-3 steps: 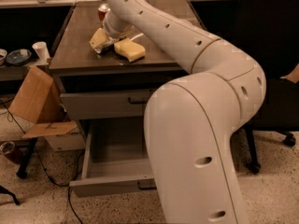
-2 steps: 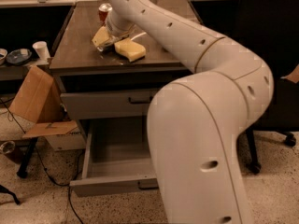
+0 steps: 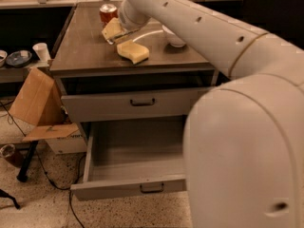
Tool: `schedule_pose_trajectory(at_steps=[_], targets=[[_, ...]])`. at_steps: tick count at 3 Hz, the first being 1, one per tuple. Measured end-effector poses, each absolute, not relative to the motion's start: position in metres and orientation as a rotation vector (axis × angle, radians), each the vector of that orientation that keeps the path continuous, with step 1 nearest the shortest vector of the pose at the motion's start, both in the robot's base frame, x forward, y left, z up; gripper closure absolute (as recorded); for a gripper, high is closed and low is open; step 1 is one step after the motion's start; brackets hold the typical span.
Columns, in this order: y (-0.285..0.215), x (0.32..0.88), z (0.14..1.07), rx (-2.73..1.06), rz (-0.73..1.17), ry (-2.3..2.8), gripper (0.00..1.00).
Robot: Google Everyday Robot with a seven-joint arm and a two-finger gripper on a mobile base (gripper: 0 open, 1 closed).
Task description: Place redbull can into middle drawer
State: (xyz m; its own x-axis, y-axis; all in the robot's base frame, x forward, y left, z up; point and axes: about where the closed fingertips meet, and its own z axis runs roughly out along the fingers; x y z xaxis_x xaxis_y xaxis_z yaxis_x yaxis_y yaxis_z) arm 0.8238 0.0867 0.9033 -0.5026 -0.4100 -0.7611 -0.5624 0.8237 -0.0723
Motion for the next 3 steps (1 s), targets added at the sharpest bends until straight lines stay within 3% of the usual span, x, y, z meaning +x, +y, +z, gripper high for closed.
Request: schedule_pose_trajectory(at_steps=[3], targets=[[-0.005, 0.692, 0.961, -0.658, 0.321, 2.125, 1.00]])
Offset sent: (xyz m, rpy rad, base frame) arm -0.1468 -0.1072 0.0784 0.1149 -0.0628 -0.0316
